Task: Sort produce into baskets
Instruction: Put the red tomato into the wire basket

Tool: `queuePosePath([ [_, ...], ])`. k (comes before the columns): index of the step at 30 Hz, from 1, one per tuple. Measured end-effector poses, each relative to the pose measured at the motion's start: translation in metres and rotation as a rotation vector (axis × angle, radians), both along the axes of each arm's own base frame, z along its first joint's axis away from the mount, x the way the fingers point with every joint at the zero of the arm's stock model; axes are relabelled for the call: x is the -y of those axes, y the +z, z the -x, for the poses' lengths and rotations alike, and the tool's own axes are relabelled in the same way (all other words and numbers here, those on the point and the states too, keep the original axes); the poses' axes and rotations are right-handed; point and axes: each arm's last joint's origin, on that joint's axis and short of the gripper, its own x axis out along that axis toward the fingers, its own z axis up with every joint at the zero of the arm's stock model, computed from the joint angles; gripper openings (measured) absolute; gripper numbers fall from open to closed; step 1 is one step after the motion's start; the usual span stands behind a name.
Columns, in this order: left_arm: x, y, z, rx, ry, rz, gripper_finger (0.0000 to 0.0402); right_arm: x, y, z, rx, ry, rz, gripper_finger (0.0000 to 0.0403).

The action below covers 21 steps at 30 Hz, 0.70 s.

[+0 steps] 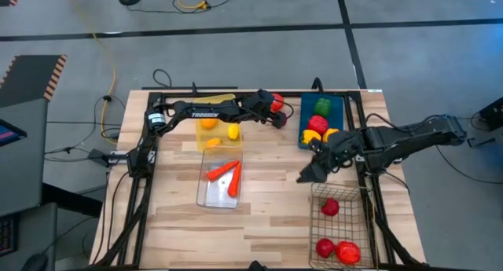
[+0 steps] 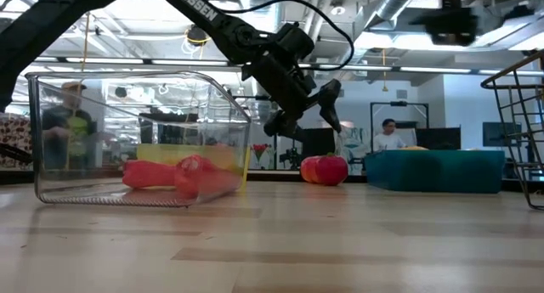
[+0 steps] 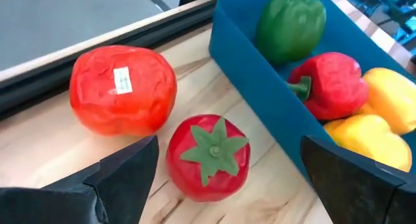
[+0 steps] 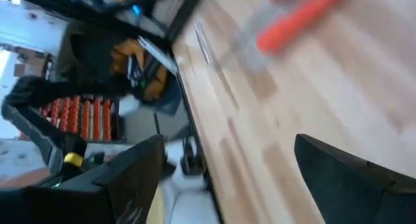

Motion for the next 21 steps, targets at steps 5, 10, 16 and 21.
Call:
queuePosePath([
  [5, 0.0, 0.015, -0.006, 0.026, -0.103, -0.024, 0.0359, 0.01, 0.009, -0.007, 0.17, 0.004, 0.159, 0.0372],
  [10, -0.001, 0.039, -0.012, 0.019, -0.181, -0.089, 0.0359, 0.021, 0.013, -0.009, 0.255, 0.02, 0.3, 0.0372],
  [16, -0.019, 0.074, -0.004, -0.105, -0.206, -0.194, 0.0359, 0.037, 0.013, -0.01, 0.249, -0.034, 0.348, 0.0372],
  [21, -0.043, 0.105, 0.01, -0.161, -0.196, -0.259, 0.0359, 0.05, 0.01, -0.009, 0.219, -0.084, 0.377, 0.0372],
])
